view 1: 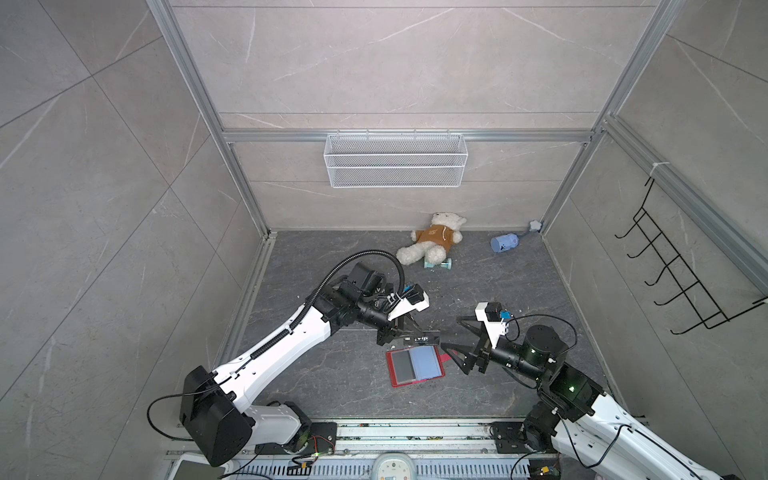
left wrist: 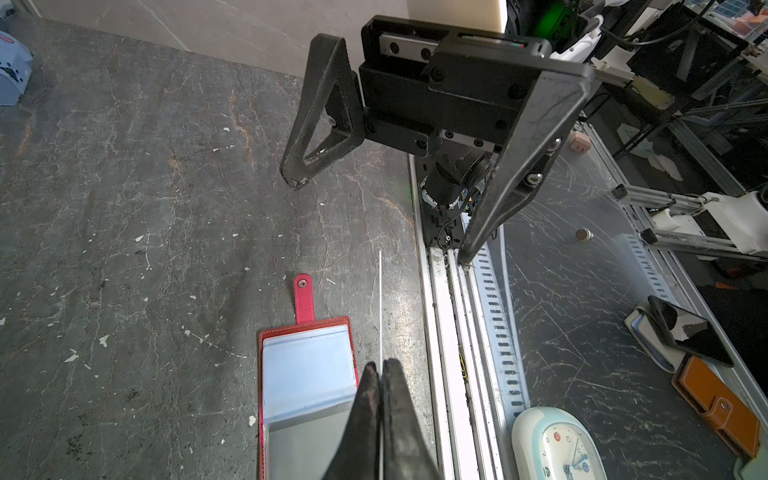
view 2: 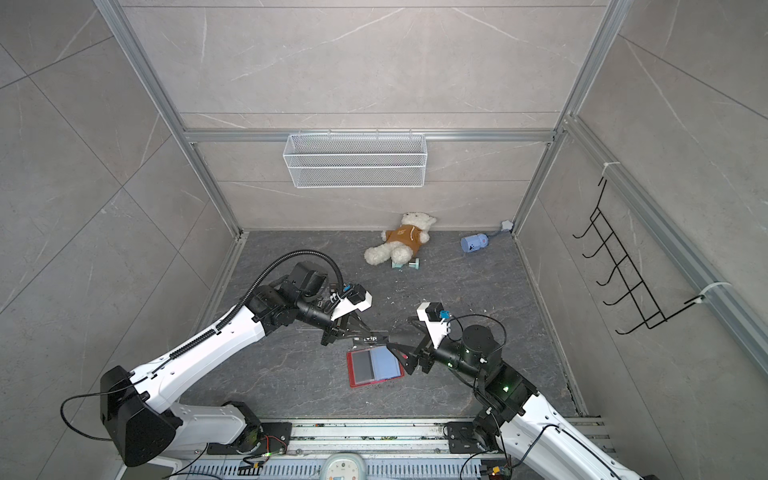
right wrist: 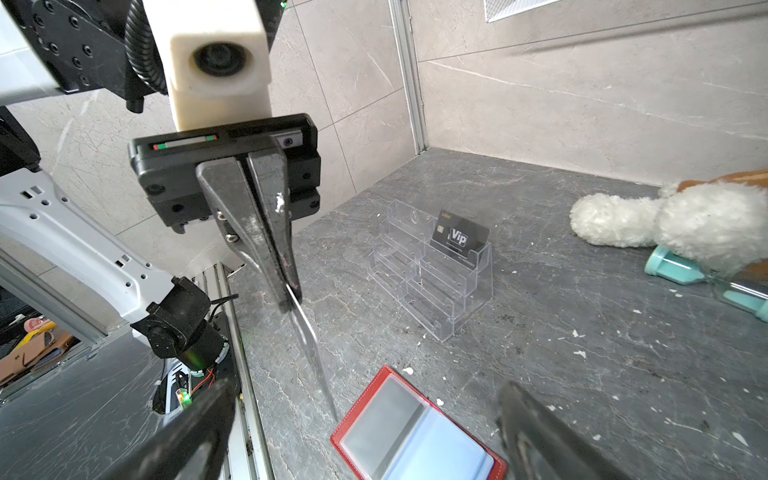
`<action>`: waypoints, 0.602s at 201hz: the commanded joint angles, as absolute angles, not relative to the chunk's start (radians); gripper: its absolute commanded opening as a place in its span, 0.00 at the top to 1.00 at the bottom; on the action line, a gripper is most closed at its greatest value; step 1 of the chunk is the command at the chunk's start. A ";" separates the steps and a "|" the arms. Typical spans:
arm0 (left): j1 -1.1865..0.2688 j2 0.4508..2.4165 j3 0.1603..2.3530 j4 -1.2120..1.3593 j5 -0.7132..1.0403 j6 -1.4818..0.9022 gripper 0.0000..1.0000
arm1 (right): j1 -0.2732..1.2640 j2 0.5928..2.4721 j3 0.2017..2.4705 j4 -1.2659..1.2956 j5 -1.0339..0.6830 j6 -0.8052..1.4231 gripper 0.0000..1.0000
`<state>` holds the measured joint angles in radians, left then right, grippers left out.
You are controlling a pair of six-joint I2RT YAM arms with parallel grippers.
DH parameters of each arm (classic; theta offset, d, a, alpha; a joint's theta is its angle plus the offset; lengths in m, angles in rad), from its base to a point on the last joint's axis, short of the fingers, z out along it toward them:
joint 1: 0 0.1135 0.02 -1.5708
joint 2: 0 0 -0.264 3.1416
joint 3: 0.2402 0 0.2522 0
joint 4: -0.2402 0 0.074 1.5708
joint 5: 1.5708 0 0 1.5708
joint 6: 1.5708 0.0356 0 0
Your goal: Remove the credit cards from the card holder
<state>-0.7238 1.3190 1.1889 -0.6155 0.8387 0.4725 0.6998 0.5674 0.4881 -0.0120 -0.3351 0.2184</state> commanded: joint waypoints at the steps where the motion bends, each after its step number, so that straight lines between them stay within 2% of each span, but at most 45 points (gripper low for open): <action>1: -0.721 1.287 1.189 -0.642 0.835 0.492 1.00 | 0.701 0.564 0.507 -0.029 -0.314 0.241 0.00; 121: -0.669 1.272 1.167 -0.688 0.812 0.534 1.00 | 0.702 0.564 0.519 -0.052 -0.343 0.259 0.00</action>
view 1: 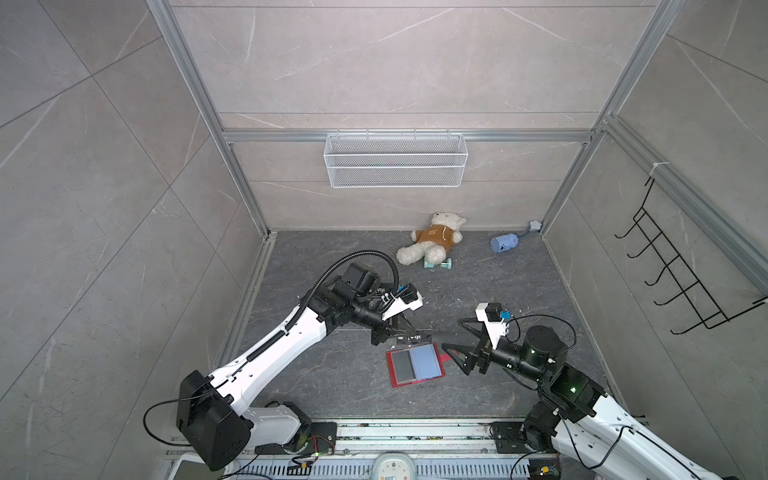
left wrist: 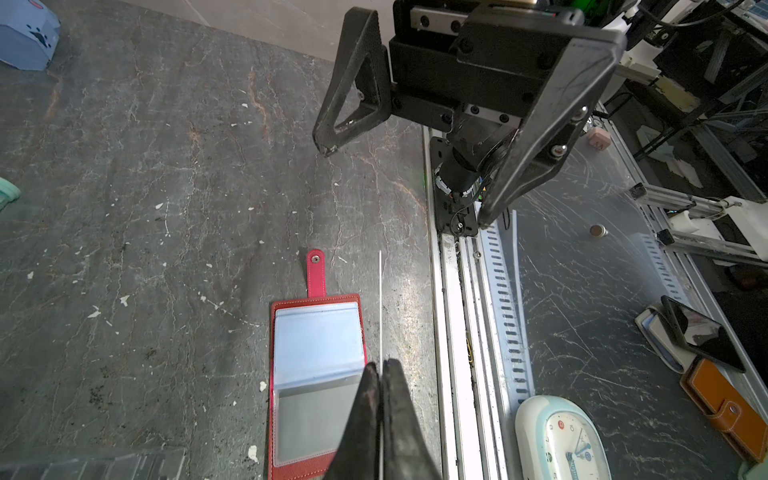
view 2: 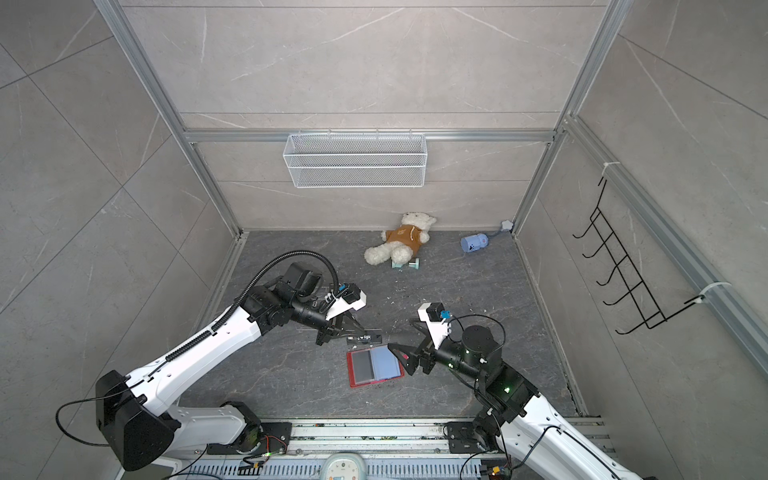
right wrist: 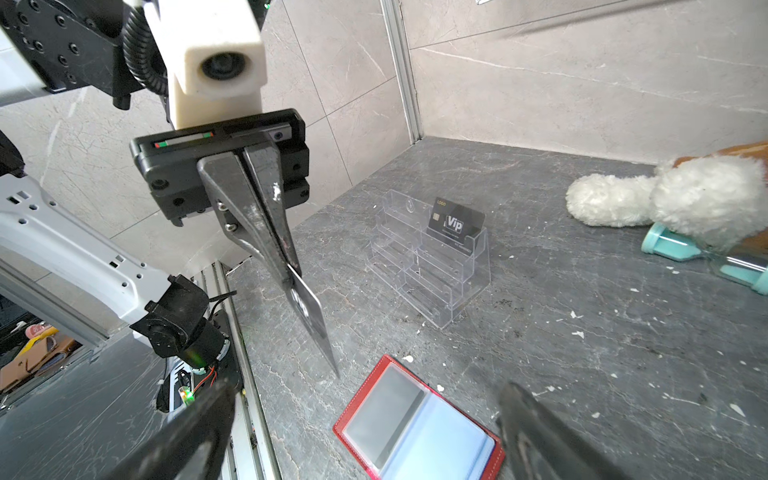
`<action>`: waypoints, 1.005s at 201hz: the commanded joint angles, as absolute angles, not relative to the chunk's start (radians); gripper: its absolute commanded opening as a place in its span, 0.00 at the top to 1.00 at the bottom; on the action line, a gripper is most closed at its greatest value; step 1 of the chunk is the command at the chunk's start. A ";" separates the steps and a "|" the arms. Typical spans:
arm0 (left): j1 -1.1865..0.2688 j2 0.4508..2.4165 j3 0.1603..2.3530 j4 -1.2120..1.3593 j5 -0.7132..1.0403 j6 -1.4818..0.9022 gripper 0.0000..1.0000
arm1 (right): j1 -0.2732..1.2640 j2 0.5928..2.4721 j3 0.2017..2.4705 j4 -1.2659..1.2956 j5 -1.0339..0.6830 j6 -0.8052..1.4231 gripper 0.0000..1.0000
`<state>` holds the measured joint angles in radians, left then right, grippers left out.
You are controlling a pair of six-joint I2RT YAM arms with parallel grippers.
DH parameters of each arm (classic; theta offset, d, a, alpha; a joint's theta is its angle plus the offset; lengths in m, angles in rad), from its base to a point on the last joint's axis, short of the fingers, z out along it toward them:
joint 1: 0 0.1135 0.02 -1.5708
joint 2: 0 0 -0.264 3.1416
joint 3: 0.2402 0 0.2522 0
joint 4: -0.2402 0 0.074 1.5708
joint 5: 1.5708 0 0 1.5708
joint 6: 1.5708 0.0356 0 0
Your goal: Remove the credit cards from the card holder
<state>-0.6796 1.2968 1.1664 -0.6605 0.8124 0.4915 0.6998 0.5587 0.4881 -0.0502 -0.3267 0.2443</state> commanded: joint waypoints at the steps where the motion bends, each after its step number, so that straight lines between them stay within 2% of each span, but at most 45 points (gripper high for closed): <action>1: -0.667 1.273 1.167 -0.688 0.811 0.534 1.00 | 0.702 0.565 0.520 -0.052 -0.344 0.259 0.00; 99: -0.593 1.295 1.246 -0.832 0.701 0.691 1.00 | 0.702 0.571 0.518 -0.058 -0.348 0.253 0.00; 149: -0.535 1.295 1.256 -0.809 0.689 0.761 1.00 | 0.702 0.586 0.517 -0.051 -0.348 0.253 0.00; 202: -0.462 1.377 1.307 -0.814 0.691 0.807 1.00 | 0.701 0.617 0.518 -0.038 -0.351 0.251 0.00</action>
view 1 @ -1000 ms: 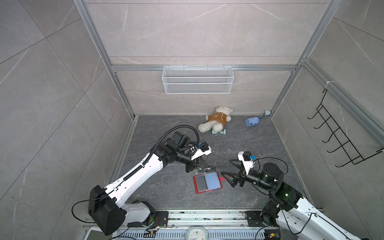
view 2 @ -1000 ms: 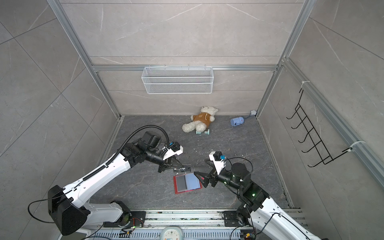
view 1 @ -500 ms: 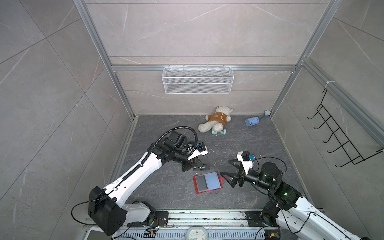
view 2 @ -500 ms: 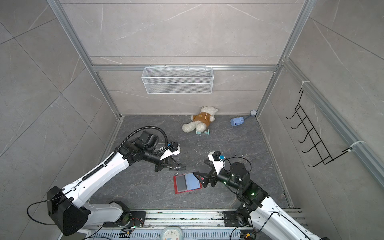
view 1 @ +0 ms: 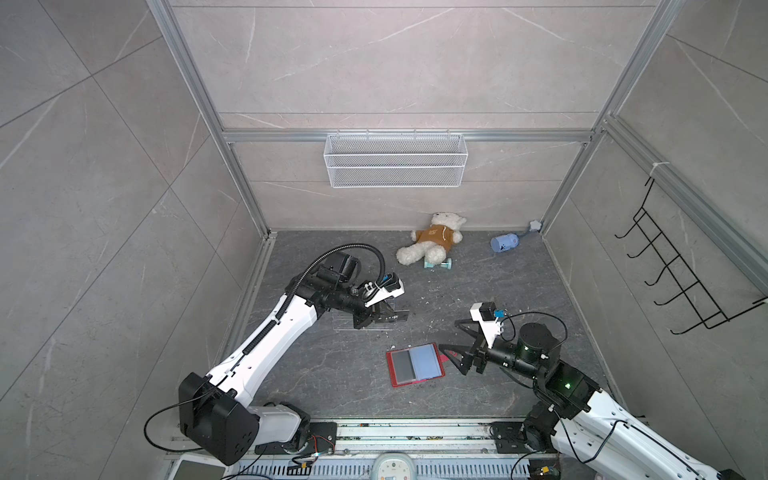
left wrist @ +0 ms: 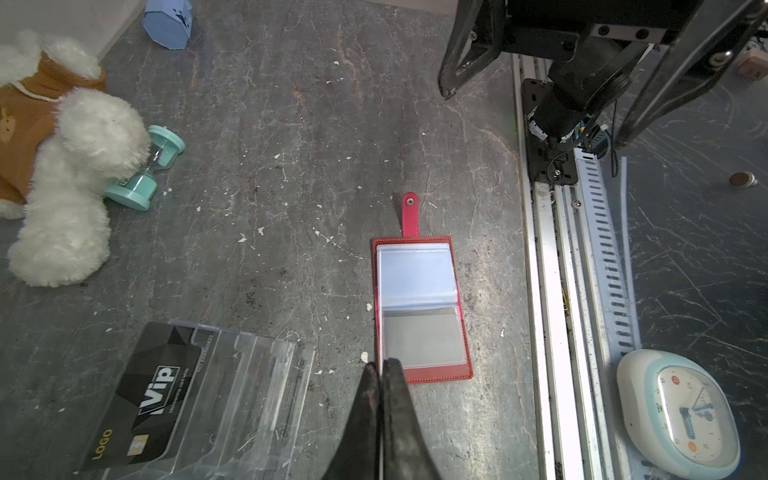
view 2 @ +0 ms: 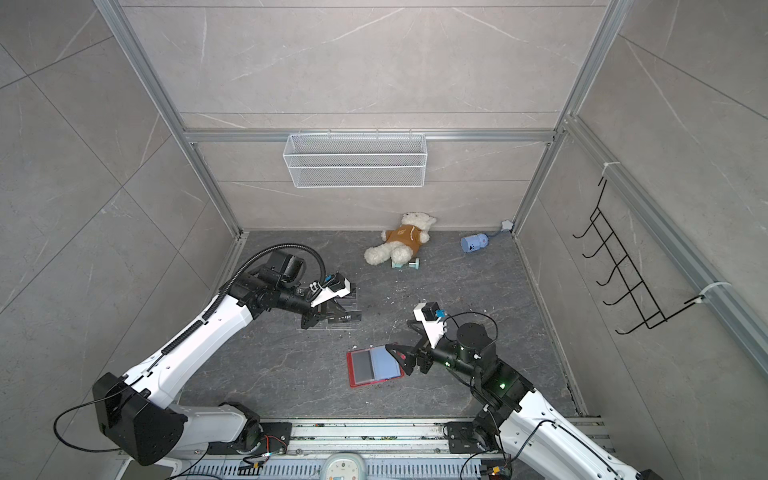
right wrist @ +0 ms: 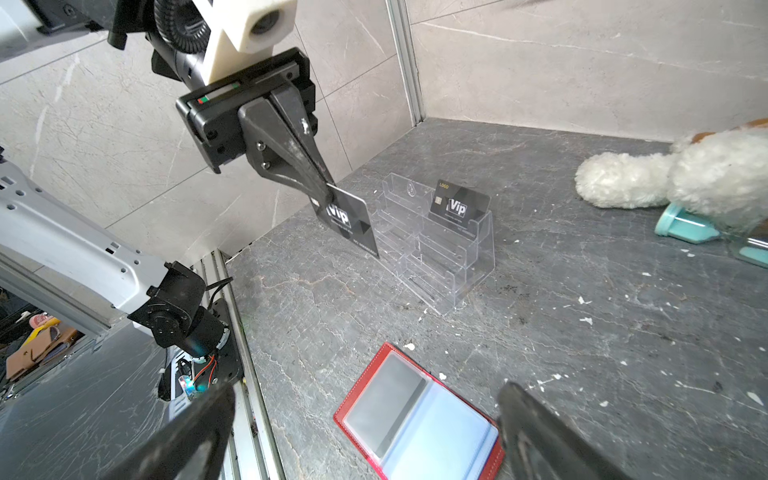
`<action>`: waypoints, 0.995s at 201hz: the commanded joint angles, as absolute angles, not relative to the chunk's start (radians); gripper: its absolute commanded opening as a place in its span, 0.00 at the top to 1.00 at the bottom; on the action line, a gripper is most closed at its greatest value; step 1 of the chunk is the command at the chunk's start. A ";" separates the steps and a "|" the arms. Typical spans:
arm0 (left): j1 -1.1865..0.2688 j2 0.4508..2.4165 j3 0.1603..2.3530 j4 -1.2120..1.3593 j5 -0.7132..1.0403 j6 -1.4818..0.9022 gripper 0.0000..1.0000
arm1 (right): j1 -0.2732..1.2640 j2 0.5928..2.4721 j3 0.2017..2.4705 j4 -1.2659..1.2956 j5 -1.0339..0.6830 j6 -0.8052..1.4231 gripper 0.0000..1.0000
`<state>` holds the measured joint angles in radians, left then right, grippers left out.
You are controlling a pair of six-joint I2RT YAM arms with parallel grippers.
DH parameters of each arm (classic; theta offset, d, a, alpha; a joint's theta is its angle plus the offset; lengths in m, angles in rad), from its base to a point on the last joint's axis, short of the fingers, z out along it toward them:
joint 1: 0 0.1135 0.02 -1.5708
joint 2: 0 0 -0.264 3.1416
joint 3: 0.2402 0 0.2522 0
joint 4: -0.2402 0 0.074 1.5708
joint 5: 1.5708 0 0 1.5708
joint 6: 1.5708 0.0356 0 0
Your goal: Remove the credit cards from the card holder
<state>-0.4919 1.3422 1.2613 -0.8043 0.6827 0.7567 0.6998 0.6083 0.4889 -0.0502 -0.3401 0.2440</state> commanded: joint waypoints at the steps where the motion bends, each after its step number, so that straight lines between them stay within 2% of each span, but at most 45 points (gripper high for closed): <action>1: -0.461 1.378 1.308 -0.812 0.690 0.808 1.00 | 0.700 0.618 0.518 -0.037 -0.352 0.250 0.00; 108: -0.311 1.549 1.382 -0.769 0.751 0.863 1.00 | 0.702 0.731 0.540 0.012 -0.397 0.244 0.00; 200: -0.269 1.686 1.482 -0.770 0.785 0.916 1.00 | 0.701 0.855 0.575 0.038 -0.428 0.220 0.00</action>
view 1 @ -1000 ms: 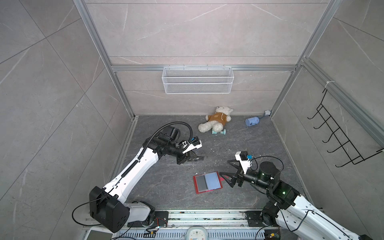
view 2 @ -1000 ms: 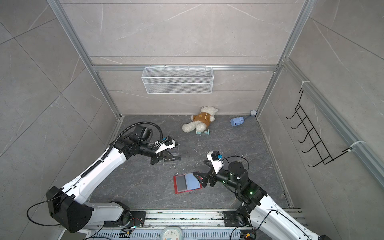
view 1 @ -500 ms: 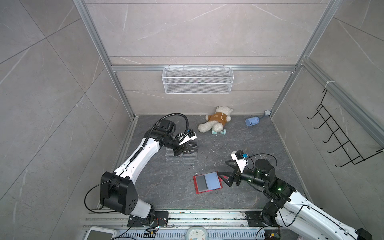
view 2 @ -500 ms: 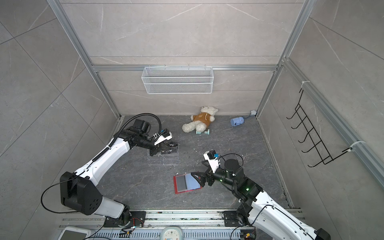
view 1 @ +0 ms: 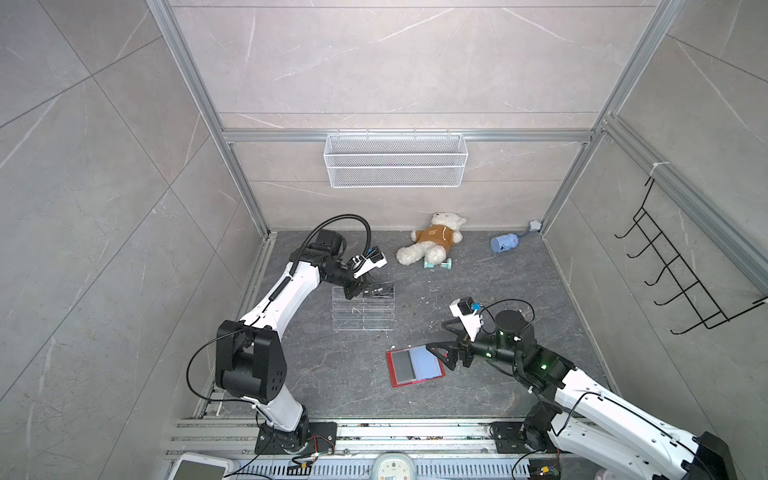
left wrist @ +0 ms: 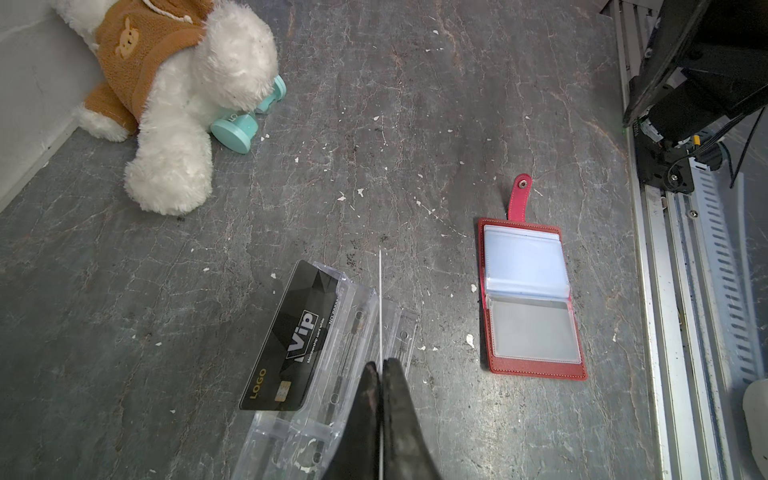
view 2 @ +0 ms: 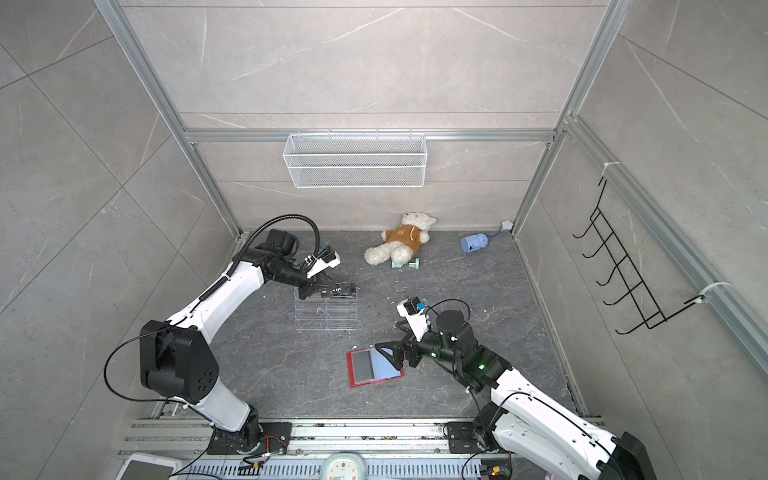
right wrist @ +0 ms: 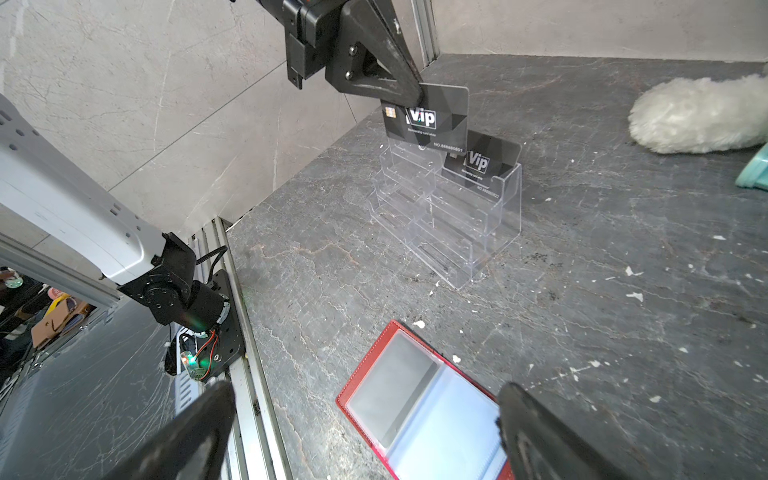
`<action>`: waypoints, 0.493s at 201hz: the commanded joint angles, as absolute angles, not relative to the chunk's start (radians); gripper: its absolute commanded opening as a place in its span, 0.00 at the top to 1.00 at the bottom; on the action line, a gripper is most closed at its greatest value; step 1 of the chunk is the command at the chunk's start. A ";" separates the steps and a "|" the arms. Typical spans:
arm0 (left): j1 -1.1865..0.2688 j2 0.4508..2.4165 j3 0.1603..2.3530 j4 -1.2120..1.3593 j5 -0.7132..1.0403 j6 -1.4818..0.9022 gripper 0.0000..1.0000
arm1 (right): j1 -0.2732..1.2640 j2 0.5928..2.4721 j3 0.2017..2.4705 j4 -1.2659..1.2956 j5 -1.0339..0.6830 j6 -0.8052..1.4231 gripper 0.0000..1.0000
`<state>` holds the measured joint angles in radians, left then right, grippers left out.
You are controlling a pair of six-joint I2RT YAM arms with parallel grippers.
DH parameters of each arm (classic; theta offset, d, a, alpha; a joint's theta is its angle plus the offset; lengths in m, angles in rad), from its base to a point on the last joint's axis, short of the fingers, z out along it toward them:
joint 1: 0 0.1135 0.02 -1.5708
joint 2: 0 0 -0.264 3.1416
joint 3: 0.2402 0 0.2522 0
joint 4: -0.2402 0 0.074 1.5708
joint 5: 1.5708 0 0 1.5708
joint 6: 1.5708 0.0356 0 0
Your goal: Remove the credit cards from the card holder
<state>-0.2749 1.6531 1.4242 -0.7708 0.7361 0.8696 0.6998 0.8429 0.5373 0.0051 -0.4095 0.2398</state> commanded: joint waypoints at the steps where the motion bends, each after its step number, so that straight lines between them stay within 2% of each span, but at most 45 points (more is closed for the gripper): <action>1: -0.269 1.688 1.483 -0.771 0.786 0.916 1.00 | 0.702 0.856 0.574 0.038 -0.428 0.220 0.00; 99: -0.249 1.793 1.561 -0.807 0.817 0.982 1.00 | 0.702 0.858 0.578 0.017 -0.420 0.218 0.00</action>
